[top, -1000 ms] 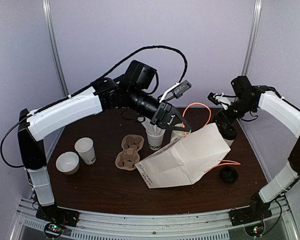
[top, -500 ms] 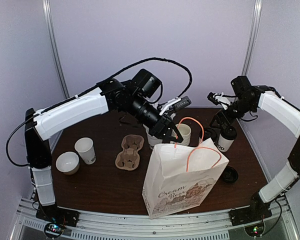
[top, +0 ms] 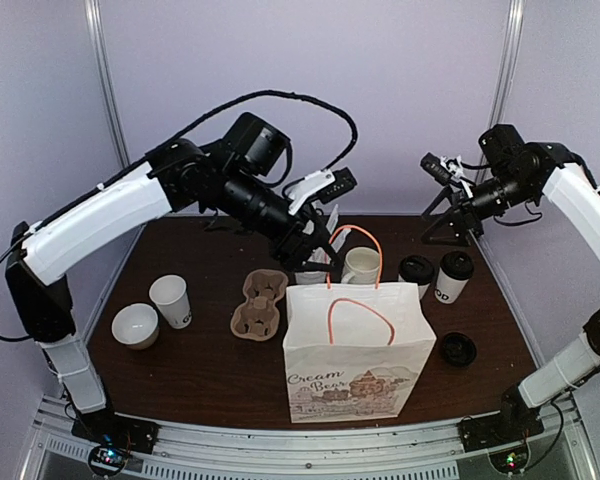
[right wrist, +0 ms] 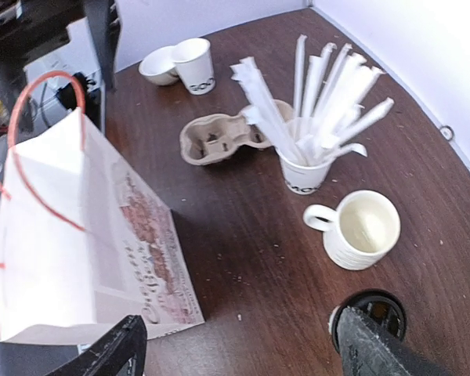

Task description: Pack the takeout coffee

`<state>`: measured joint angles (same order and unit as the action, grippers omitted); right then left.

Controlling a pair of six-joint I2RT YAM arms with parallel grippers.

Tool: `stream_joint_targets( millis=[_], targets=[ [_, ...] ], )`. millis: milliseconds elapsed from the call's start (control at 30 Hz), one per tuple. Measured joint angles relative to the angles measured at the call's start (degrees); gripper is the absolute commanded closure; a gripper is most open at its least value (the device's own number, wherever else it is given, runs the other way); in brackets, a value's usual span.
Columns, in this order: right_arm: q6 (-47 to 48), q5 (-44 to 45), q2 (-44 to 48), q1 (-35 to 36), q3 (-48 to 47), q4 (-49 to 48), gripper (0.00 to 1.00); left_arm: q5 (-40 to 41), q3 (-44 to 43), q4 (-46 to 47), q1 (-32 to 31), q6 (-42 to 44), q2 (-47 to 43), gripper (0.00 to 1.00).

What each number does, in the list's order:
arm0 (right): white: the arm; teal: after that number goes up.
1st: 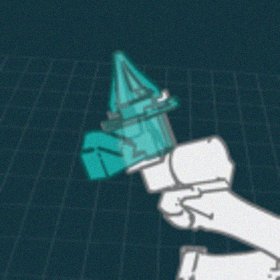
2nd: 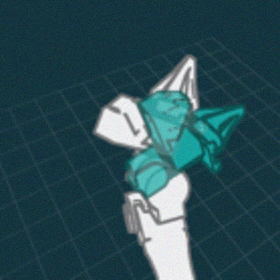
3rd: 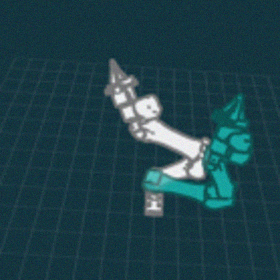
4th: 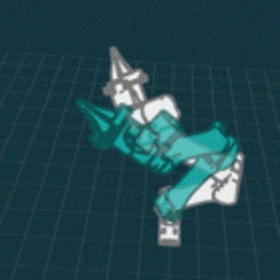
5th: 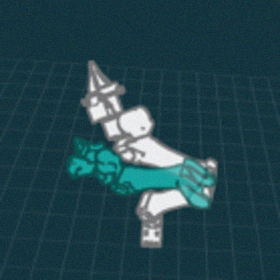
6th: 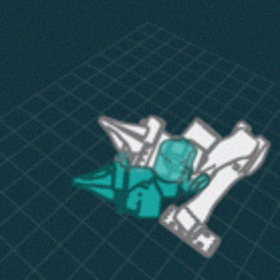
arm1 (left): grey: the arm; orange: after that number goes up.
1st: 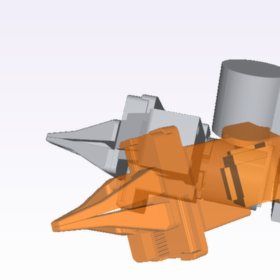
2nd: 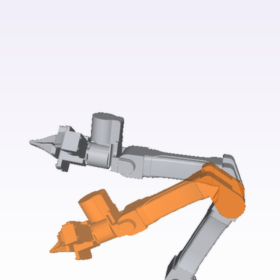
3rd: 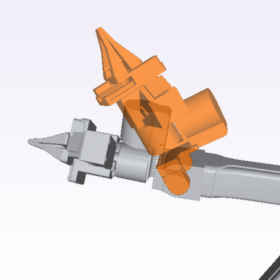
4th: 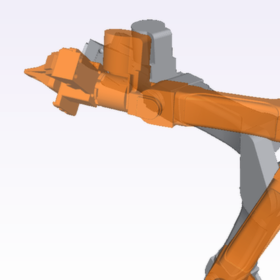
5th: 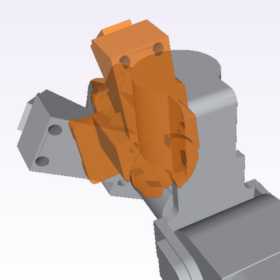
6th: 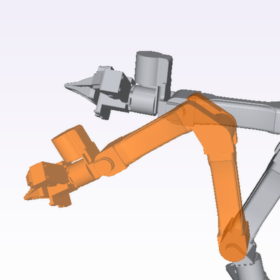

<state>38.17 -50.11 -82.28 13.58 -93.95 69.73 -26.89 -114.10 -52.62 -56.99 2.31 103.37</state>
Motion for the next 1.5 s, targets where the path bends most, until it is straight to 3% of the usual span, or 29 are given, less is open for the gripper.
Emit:
stream_joint_targets(
  millis=[233, 467, 533, 667, 800, 1500],
  targets=[
    [3.0, -1.9, -0.7, 10.9, -5.6, 8.0, 0.14, 6.6, 8.6, -1.9, 0.1, 2.8, -15.6, 0.21],
    [1.7, 0.2, -5.0, 21.1, -6.3, 8.5, 0.29, 17.0, 16.8, -4.1, 7.3, -5.5, -20.4, 0.35],
    [1.1, 1.2, -6.7, 22.6, -6.8, 8.1, 0.44, 19.4, 20.2, -4.0, 9.8, -8.9, -20.2, 0.38],
    [-0.2, 2.1, -8.8, 23.9, -7.6, 7.3, 0.84, 23.6, 26.6, -3.6, 12.4, -14.4, -18.8, 0.42],
    [-1.5, 3.2, -9.1, 24.0, -8.9, 6.8, 1.00, 26.7, 27.1, -2.5, 12.3, -18.4, -13.7, 0.43],
    [-2.4, 9.1, -6.6, 19.7, -9.0, 5.9, 1.00, 30.3, 31.1, 6.3, 12.4, -26.9, 2.8, 0.55]
  ],
)
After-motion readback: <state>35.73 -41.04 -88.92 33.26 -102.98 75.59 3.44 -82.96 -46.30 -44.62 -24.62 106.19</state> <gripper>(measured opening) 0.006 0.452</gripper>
